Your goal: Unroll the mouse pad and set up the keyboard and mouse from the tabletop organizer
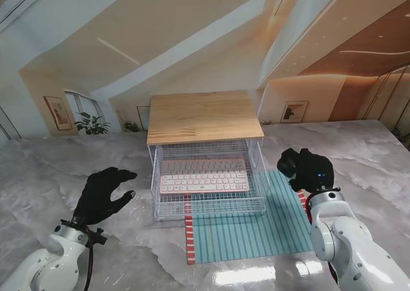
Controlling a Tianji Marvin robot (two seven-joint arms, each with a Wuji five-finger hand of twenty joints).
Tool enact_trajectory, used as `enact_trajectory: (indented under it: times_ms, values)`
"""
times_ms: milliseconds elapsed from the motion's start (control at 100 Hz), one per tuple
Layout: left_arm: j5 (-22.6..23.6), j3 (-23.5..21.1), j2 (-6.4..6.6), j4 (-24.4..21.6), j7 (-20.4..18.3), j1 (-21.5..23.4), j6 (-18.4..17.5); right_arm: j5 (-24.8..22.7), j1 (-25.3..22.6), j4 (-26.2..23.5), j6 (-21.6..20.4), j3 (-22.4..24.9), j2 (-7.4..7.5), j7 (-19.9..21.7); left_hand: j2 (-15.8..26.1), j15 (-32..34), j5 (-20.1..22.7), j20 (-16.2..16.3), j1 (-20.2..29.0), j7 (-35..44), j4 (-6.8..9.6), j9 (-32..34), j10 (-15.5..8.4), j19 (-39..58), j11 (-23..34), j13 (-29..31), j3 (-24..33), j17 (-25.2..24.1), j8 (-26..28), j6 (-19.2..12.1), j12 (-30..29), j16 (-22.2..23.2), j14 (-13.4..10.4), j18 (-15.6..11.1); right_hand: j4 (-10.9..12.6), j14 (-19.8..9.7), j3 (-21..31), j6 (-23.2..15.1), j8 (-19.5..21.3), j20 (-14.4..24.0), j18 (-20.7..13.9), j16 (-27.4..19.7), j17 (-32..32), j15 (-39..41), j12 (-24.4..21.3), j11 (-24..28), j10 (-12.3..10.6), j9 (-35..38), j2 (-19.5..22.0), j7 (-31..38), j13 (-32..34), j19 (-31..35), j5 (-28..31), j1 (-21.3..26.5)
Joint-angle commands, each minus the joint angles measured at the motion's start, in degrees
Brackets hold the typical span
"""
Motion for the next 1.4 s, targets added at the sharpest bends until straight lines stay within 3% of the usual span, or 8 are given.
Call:
enact_trajectory:
  times_ms: [0,410,720,840,910,940,1120,1390]
  values:
    - [0.07,0.05,-0.25,-0.53,-0.93,0.33,-0.08,-0.21,0.6,2.04,0.79,-1.07,0.0,1.52,0.28,-0.33,-0.68,-0.35,-1.88,-0.57,-0.1,-2.03,0.13,-0.74,-0.27,-0.7,-0.58,-0.53,-0.74,0.37,0.02,-0.37,-1.77,-1.19,4.96,-5.07,9.33,0.18,0.29,2.25,-0.85,2.68,-0.17,11.94,3.05,5.45,-3.4,4.33,5.78,0.33,7.14,2.79,2.05,13.42]
    - [0.4,-0.3,-0.21,-1.0,-0.96,0.72,-0.11,1.91,6.37,11.61,8.88,-8.42,0.32,5.22,0.28,-0.32,-0.7,-0.35,-1.95,-0.57,-0.11,-1.99,0.16,-0.75,-0.27,-0.68,-0.6,-0.54,-0.73,0.28,0.02,-0.35,-1.75,-1.17,4.91,-4.87,9.17,0.38,0.5,2.39,-0.65,2.67,-0.38,12.47,3.07,5.71,-3.19,4.34,6.46,-0.01,7.04,3.36,2.44,13.39]
    - [0.53,-0.41,-0.22,-1.33,-0.84,1.0,0.16,2.79,7.85,15.24,12.66,-10.34,0.38,5.8,0.26,-0.36,-0.73,-0.37,-1.95,-0.61,-0.1,-1.99,0.16,-0.77,-0.27,-0.75,-0.6,-0.54,-0.75,0.43,0.03,-0.37,-1.63,-1.13,5.15,-3.74,7.5,0.44,0.55,2.09,0.07,2.78,-2.97,11.79,2.54,5.42,-2.64,2.21,7.89,-0.47,4.85,2.86,1.58,11.87]
    - [0.41,-0.31,-0.21,-1.35,-1.01,0.92,0.2,3.74,7.82,15.6,13.08,-10.4,0.25,5.9,0.29,-0.36,-0.72,-0.37,-1.94,-0.62,-0.11,-2.05,0.15,-0.77,-0.3,-0.74,-0.6,-0.54,-0.76,0.35,0.01,-0.36,-1.73,-1.13,7.81,-3.29,6.06,0.76,0.22,1.27,1.52,4.5,-6.85,8.45,2.9,4.54,-2.59,-1.06,9.3,-1.5,1.88,1.96,0.41,7.43]
    - [0.36,-0.27,-0.2,-1.38,-1.13,0.89,0.26,3.92,7.78,15.66,13.37,-10.47,0.23,5.95,0.24,-0.32,-0.71,-0.37,-1.94,-0.61,-0.1,-2.04,0.16,-0.77,-0.29,-0.67,-0.6,-0.54,-0.75,0.41,0.02,-0.35,-1.69,-1.13,12.76,-3.97,7.11,1.16,0.05,0.72,2.2,6.86,-9.9,5.82,4.26,2.5,-2.8,-3.08,10.37,-2.24,-0.65,1.64,-0.61,2.83]
    - [0.35,-0.26,-0.19,-1.4,-1.19,0.88,0.27,3.9,7.72,15.57,13.48,-10.47,0.25,6.11,0.31,-0.35,-0.74,-0.37,-1.94,-0.62,-0.11,-2.05,0.11,-0.77,-0.29,-0.76,-0.6,-0.54,-0.76,0.47,0.02,-0.36,-1.75,-1.13,13.51,-3.83,7.04,1.03,-0.02,0.63,2.48,7.06,-11.24,4.69,4.13,1.82,-2.92,-3.88,10.23,-2.54,-1.76,1.37,-0.99,1.91]
    - [0.39,-0.33,-0.18,-1.48,-1.25,0.9,0.25,4.26,7.46,15.42,13.34,-10.29,0.17,6.01,0.28,-0.35,-0.72,-0.37,-1.92,-0.61,-0.11,-2.05,0.15,-0.77,-0.29,-0.76,-0.64,-0.54,-0.75,0.37,0.02,-0.36,-1.75,-1.13,13.93,-2.64,6.03,1.32,-0.39,0.73,3.24,6.85,-16.16,-0.65,3.21,-1.18,-3.61,-7.85,8.94,-4.07,-6.33,0.86,-2.9,-2.84]
    - [0.45,-0.29,-0.16,-1.51,-1.3,0.85,0.3,6.66,7.42,15.68,12.43,-10.07,-0.24,5.04,0.25,-0.33,-0.71,-0.37,-1.92,-0.62,-0.08,-2.06,0.16,-0.77,-0.3,-0.73,-0.59,-0.54,-0.76,0.48,0.01,-0.35,-1.73,-1.13,14.02,-2.4,4.66,2.27,-0.39,0.81,3.45,6.78,-15.46,-1.58,2.98,-1.71,-3.49,-7.91,8.67,-4.49,-5.26,1.26,-3.23,-6.08]
